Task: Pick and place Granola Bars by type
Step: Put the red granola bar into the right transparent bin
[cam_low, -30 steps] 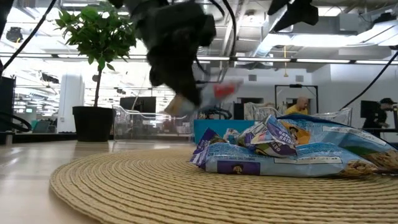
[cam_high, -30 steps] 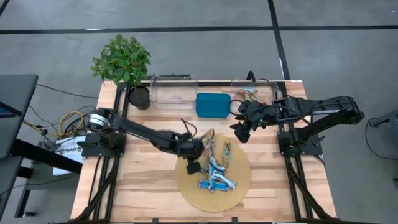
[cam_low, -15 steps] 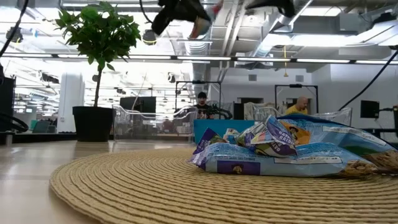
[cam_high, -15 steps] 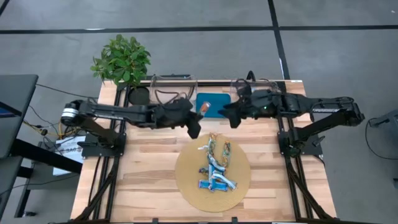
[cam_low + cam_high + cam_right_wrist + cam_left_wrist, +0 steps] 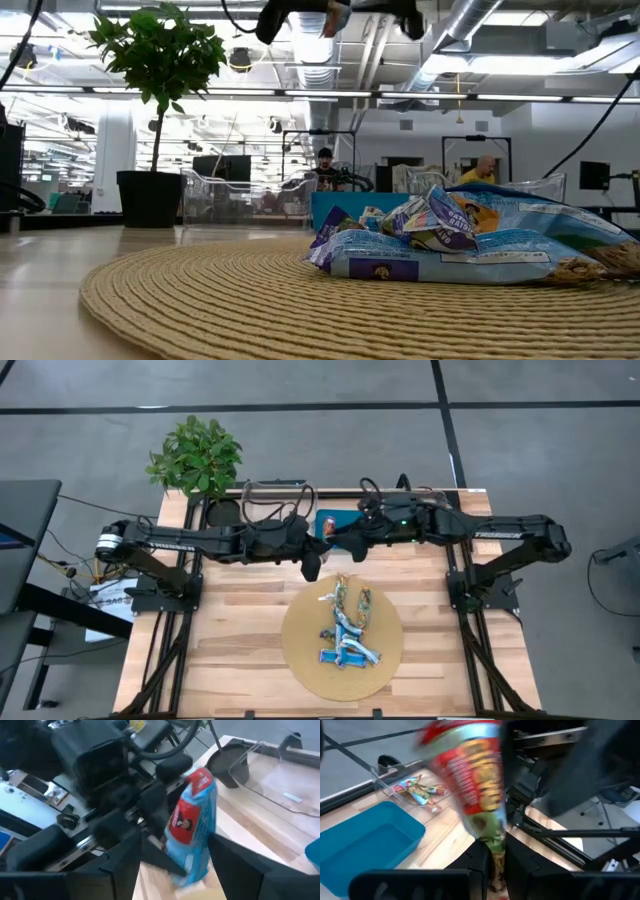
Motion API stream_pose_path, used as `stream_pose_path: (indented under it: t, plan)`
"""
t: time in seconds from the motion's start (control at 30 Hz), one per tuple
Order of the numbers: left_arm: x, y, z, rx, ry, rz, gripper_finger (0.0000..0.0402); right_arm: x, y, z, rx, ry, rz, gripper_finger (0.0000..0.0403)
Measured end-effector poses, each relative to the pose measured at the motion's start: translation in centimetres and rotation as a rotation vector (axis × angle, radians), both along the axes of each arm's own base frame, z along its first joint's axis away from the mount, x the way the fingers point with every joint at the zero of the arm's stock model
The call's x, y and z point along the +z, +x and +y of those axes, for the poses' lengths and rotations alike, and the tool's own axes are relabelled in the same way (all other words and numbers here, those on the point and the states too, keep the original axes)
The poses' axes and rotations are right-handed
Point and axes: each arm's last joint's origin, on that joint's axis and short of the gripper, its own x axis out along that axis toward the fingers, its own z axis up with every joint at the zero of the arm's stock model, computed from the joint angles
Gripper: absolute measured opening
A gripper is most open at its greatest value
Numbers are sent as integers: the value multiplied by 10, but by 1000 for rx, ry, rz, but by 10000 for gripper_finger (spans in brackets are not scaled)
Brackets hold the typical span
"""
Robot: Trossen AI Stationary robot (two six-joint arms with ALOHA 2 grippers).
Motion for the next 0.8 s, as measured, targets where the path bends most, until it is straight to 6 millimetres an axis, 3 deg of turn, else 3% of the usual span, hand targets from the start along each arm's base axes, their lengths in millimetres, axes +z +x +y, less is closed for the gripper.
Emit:
stream_pose_path:
  t: [0.33,0.8]
  plan:
    - [0,0,0,-7,-4,-2,33,-5,8,-6,-13,-6,-4,210]
    - [1,1,0,-4,-13,-22,34,-8,10,-12,-17,-44,15,89]
